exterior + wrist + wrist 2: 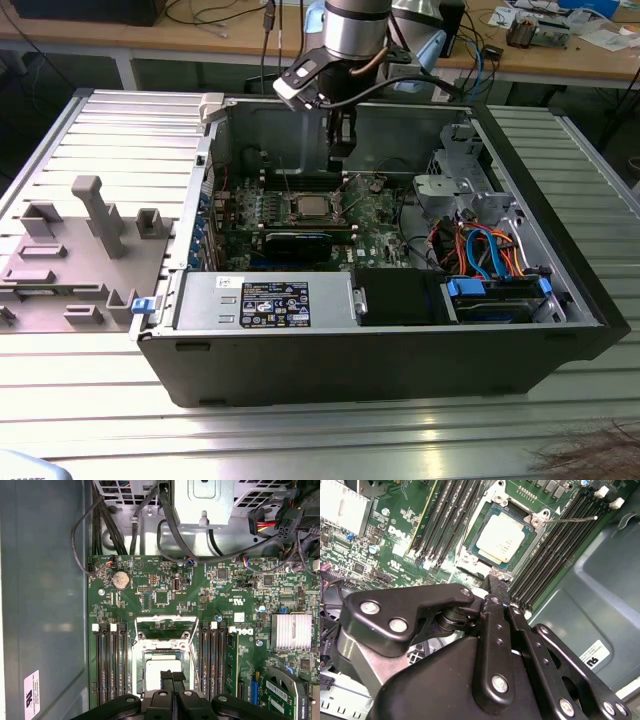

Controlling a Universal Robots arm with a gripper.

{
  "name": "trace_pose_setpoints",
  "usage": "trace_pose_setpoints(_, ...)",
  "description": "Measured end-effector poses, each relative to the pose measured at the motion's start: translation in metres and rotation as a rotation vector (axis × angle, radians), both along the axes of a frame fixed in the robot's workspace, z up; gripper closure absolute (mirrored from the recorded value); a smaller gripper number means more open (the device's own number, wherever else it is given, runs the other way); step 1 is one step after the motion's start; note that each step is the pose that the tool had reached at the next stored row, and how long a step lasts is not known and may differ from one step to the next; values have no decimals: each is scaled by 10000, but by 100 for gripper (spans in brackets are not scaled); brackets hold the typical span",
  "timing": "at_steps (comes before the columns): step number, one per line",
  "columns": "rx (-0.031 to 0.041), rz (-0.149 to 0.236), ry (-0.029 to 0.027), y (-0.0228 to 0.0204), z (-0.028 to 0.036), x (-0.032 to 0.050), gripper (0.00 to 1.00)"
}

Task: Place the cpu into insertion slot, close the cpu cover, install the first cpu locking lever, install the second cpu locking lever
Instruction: 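Close the cpu cover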

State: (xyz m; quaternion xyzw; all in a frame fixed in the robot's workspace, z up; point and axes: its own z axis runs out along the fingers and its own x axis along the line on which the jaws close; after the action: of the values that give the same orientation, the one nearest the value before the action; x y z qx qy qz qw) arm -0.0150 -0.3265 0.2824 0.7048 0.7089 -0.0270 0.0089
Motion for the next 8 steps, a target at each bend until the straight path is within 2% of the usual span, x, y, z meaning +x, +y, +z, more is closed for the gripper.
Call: trace_pose_setpoints(8,0,0,0,1,0,42,89)
